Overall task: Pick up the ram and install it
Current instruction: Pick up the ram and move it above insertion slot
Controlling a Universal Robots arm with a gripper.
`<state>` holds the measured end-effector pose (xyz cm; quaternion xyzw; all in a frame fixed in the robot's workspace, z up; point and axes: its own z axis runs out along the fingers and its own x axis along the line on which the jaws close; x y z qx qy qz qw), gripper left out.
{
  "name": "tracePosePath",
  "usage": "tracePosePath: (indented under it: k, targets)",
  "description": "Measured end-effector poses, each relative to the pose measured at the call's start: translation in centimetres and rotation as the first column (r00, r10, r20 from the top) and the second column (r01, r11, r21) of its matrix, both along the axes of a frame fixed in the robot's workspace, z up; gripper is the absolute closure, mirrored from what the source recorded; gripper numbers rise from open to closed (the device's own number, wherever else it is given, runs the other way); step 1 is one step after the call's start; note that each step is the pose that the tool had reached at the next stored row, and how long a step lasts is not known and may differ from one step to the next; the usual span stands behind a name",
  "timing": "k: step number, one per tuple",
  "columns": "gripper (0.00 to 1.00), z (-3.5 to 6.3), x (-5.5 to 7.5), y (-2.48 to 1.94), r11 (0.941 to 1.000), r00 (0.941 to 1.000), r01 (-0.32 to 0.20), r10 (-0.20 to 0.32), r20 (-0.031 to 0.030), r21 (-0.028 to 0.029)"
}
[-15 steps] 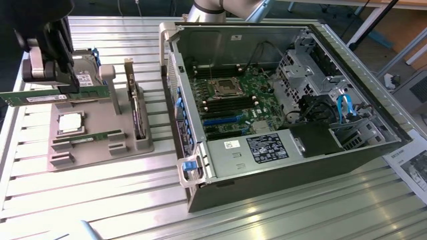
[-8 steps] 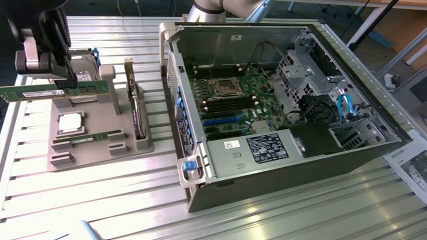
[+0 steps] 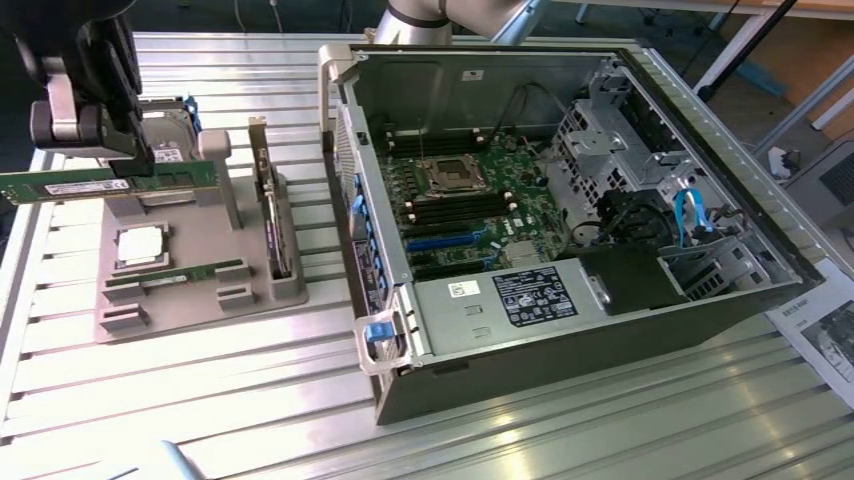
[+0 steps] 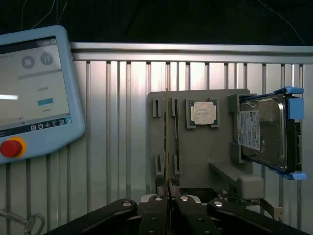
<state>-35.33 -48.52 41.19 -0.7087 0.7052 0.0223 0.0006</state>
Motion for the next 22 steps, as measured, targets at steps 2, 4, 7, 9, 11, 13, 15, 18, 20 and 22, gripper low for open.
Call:
tracePosePath:
  k: [2,4,7,9,11,13,15,18,20,22]
  targets:
    - [0.88,0.00,0.0,-0.01,1.0000,1.0000,0.000,0.000,0.0000,0.0000]
    - [0.88,0.00,0.4,-0.05,1.0000,1.0000,0.000,0.000,0.0000,0.0000]
    - [0.88,0.00,0.9,-0.11,1.0000,1.0000,0.000,0.000,0.0000,0.0000]
    - [0.88,0.00,1.2,-0.14,1.0000,1.0000,0.000,0.000,-0.0001,0.0000]
    - [0.88,0.00,1.5,-0.17,1.0000,1.0000,0.000,0.000,0.0000,0.0000]
    - [0.88,0.00,1.9,-0.22,1.0000,1.0000,0.000,0.000,0.0000,0.0000]
    - [0.88,0.00,2.3,-0.29,1.0000,1.0000,0.000,0.000,0.0000,0.0001]
    - [0.88,0.00,3.1,-0.41,1.0000,1.0000,0.000,0.000,-0.0001,0.0000]
    - [0.88,0.00,3.5,-0.47,1.0000,1.0000,0.000,0.000,-0.0001,0.0001]
    - [0.88,0.00,4.3,-0.59,1.0000,1.0000,0.000,0.000,-0.0002,0.0000]
